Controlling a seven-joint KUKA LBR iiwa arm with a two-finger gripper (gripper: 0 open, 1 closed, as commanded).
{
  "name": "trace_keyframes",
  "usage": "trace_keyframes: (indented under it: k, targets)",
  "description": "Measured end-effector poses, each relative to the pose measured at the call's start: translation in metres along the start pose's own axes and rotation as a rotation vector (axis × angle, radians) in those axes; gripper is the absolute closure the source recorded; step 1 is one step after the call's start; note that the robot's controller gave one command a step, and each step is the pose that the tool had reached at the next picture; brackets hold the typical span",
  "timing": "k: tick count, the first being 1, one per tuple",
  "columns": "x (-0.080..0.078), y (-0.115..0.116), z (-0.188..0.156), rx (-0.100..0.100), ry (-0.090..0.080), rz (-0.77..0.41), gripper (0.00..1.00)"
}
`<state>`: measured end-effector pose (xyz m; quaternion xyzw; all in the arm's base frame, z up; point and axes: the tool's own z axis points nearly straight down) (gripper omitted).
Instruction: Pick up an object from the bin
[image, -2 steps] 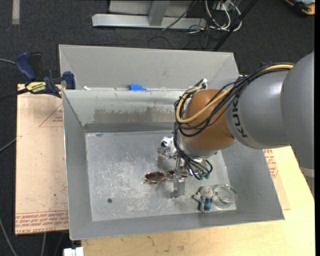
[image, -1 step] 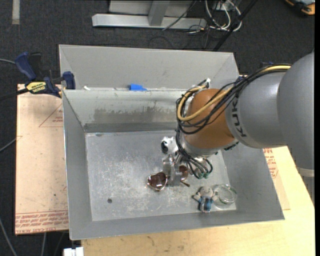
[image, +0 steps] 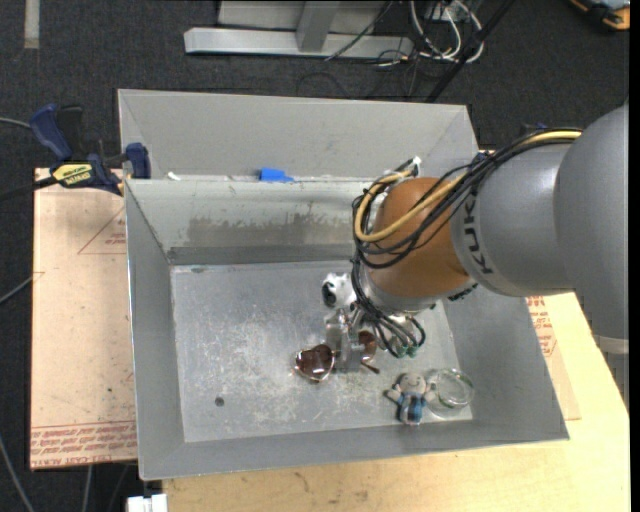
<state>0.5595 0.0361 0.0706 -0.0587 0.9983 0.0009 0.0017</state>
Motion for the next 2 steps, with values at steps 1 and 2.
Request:
trace_keyframes:
  k: [1,2]
  targets:
    - [0.001,0.000,-0.004,0.000,0.005,0.000,1.00]
    - [0.003,0.000,-0.023,0.000,0.009,0.001,1.00]
